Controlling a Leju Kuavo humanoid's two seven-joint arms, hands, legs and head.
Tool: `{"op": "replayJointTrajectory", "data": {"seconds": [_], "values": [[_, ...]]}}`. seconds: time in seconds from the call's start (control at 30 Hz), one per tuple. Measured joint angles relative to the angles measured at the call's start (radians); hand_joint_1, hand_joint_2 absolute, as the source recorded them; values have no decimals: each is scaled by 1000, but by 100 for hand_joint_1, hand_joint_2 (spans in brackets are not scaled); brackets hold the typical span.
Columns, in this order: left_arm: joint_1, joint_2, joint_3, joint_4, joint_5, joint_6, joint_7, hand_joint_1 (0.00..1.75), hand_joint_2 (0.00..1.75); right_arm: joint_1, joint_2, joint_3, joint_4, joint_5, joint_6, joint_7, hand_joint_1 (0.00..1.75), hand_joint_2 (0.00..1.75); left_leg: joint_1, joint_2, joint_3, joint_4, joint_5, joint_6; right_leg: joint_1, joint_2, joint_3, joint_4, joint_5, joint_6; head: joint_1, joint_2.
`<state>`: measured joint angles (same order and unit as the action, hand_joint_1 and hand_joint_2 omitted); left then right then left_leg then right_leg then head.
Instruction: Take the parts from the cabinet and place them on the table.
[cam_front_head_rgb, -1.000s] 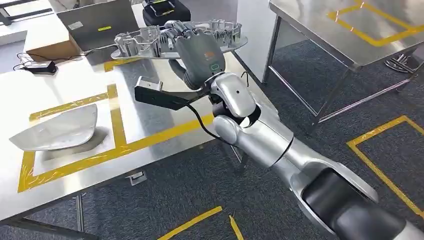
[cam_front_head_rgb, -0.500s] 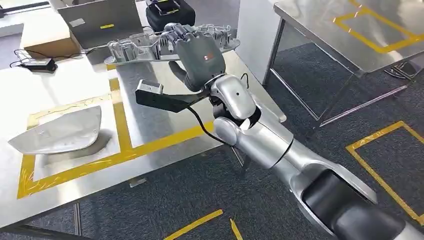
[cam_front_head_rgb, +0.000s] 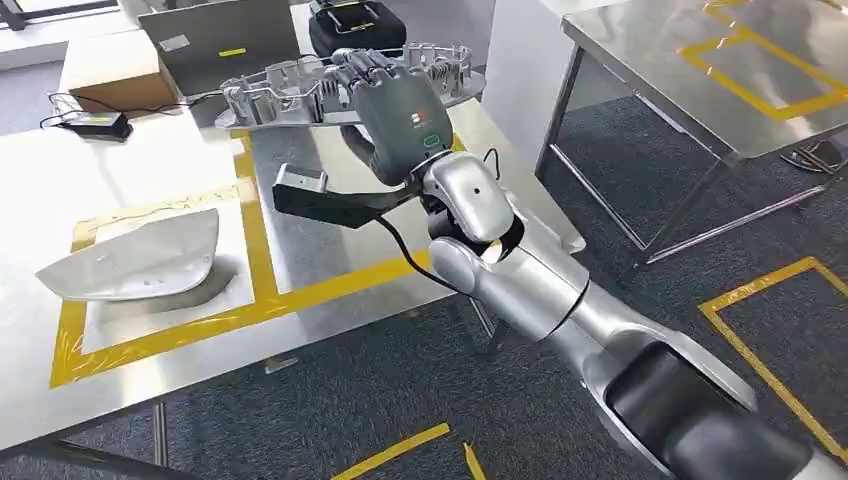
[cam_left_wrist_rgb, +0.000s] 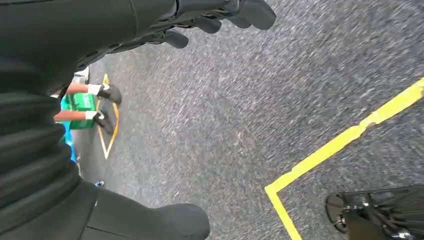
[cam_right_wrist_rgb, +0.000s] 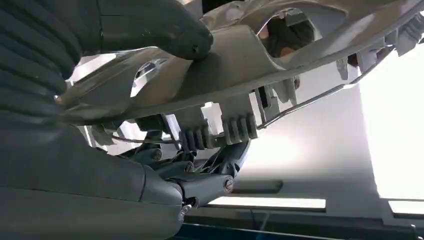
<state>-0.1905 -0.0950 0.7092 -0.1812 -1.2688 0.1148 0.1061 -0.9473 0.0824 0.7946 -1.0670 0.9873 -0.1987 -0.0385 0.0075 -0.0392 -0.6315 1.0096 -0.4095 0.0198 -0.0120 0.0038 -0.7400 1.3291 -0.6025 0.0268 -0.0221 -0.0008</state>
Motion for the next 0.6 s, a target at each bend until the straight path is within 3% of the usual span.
{"op": "replayJointTrajectory", "data": {"seconds": [0.03,0.07,0.1,0.13,0.27,0.3,0.33,0.37,0.43,0.47,0.5,0.53,0.6], "values": [[0,0,0,0,0,0,0,0,175,2,0,0,0,0,2,0,175,175,2,-9,0,4,-2,-3,-2,0,20,-55,42,0,0,0],[-1,-1,0,0,0,0,0,0,175,3,0,0,0,0,2,0,175,175,4,-20,0,9,-5,-9,-5,2,61,-145,94,-1,0,0],[-1,-1,0,0,0,0,0,0,175,3,0,0,-1,0,2,0,175,175,7,-29,0,17,-9,-15,-9,17,106,-237,137,0,0,0],[-1,-1,0,0,0,0,0,0,175,3,-1,0,-1,0,2,0,175,175,8,-35,-5,22,-12,-22,-15,53,127,-283,129,2,0,0],[2,0,1,0,-1,0,0,0,175,4,0,-3,-6,2,2,0,175,175,11,-62,-14,15,-3,-56,1,25,125,-284,136,-30,1,0],[3,2,1,0,-1,0,0,0,175,4,1,-3,-8,2,2,0,175,175,11,-58,-19,18,-6,-61,-6,12,129,-292,142,-40,1,0],[4,1,1,0,-1,0,0,0,175,5,2,-4,-10,2,2,0,175,175,7,-15,-29,37,-20,-65,-6,5,131,-294,142,-46,-3,0],[2,1,1,0,-1,0,0,0,175,5,2,-6,-10,2,3,0,175,175,7,16,-54,94,-54,-69,-5,-3,131,-294,141,-53,-8,0],[1,0,1,0,-2,0,-1,0,175,6,2,-8,-10,3,3,1,175,175,8,33,-135,263,-127,-75,-1,-23,132,-293,138,-58,-7,0],[3,0,1,0,-2,0,-1,0,175,7,2,-8,-10,9,4,3,175,175,8,33,-165,325,-144,-76,0,-33,132,-293,137,-59,-8,0],[3,1,1,0,-2,0,-2,0,175,7,1,-8,-10,9,5,3,175,175,8,34,-170,333,-135,-75,1,-42,134,-293,135,-60,-7,0],[5,1,1,0,-2,0,-1,0,175,7,2,-8,-10,9,6,2,175,175,8,35,-152,297,-107,-73,1,-50,136,-293,133,-61,-8,0],[4,4,1,0,-2,0,-2,0,175,7,2,-8,-11,9,8,2,175,175,5,54,-56,118,-18,-62,3,-69,148,-293,125,-57,-8,0]]}}
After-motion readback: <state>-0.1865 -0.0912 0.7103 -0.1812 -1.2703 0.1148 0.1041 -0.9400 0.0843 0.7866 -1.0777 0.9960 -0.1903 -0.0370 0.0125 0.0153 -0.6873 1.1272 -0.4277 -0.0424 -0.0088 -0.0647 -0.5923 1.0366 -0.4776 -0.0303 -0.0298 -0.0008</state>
